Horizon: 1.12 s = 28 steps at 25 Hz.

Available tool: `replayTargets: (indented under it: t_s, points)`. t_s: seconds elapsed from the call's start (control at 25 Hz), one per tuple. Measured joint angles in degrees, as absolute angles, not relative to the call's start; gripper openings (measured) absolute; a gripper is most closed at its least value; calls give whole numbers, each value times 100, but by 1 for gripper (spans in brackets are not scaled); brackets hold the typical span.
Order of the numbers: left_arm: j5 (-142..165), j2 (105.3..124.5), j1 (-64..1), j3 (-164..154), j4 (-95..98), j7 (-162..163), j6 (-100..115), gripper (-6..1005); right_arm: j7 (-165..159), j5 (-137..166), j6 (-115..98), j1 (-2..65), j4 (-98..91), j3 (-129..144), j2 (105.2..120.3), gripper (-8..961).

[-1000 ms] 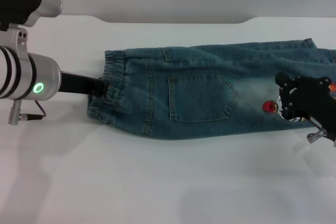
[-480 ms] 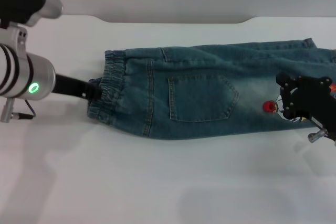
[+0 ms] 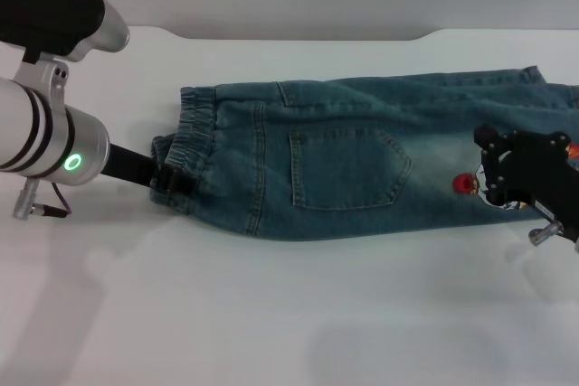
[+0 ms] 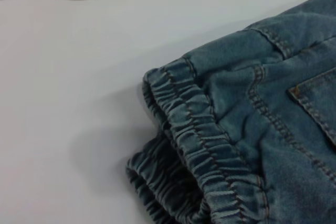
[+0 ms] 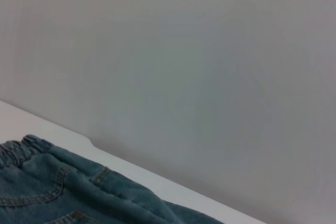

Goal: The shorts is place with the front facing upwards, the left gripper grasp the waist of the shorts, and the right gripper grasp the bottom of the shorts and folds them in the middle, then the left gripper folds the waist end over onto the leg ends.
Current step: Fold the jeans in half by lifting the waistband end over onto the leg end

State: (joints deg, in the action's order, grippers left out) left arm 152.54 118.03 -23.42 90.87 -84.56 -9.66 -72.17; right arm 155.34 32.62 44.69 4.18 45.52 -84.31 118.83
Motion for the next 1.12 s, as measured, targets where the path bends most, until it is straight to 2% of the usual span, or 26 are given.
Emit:
replayTargets:
  t_s: [0.04, 0.24, 0.44, 1.12]
  points:
    - [15256, 11803, -2354, 9089, -8428, -973, -7208, 483, 15532, 3261, 4469, 420, 4550, -8427, 11883, 0]
    - [15278, 11800, -2455, 9087, -8201, -1003, -7087, 745, 15526, 3261, 4464, 422, 4543, -8410, 11883, 0]
    - [15273, 11805, -2556, 9096, -7940, -1129, -6895, 852, 15519, 3261, 4464, 422, 4546, -8409, 11883, 0]
    - [15203, 11812, -2820, 9097, -7341, -1142, -6798, 848, 15512, 3261, 4484, 378, 4588, -8402, 11883, 0]
